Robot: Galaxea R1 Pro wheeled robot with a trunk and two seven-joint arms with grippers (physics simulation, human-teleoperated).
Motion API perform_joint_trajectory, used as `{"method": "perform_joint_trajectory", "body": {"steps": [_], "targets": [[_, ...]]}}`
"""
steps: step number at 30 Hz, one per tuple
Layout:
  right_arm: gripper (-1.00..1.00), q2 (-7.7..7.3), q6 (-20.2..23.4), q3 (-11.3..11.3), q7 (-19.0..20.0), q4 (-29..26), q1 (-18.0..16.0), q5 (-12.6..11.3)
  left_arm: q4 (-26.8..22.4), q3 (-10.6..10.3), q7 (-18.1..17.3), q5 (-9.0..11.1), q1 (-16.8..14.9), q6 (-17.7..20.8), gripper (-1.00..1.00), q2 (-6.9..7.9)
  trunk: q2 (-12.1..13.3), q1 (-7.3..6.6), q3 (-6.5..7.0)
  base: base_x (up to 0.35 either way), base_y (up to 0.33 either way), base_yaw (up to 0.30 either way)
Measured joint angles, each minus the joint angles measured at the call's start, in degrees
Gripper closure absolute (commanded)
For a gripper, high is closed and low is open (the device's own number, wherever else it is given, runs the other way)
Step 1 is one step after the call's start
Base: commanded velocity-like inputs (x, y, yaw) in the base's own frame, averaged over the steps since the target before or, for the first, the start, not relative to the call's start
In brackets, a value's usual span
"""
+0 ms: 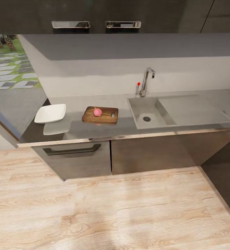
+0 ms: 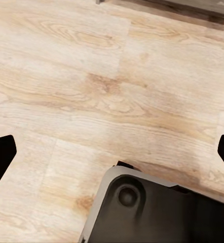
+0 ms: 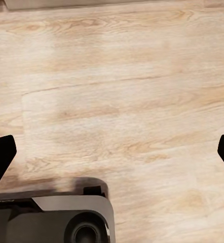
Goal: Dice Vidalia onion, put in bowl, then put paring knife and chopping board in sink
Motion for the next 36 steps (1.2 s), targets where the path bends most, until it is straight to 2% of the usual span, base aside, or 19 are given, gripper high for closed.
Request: {"method": "perform_joint_trajectory", "body": {"steps": [9,25,33,36], "targets": [[-1.0,0.04,0.0,0.0,0.0,0.4,0.0,-0.1,1.7,0.0,0.0,0.0,0.0,-0.1,-1.0,-0.02,0.0,0.0,0.2,0.0,0.0,-0.03],[-1.0,0.09,-0.1,0.0,0.0,1.9,0.0,-0.1,2.0,0.1,0.0,0.0,0.0,-0.3,-1.0,0.06,0.0,0.0,1.57,0.0,0.0,-0.089],[-1.0,0.09,-0.1,0.0,0.0,2.1,0.0,0.0,0.5,0.1,0.3,0.0,-0.1,-0.2,-1.0,-0.13,0.0,0.0,2.29,0.0,0.0,-0.076],[-1.0,0.07,-0.1,0.0,0.0,2.2,0.0,0.0,1.7,0.1,0.3,0.1,-0.1,-0.2,-1.0,-0.15,0.0,0.0,2.55,0.0,0.0,-0.066]]}}
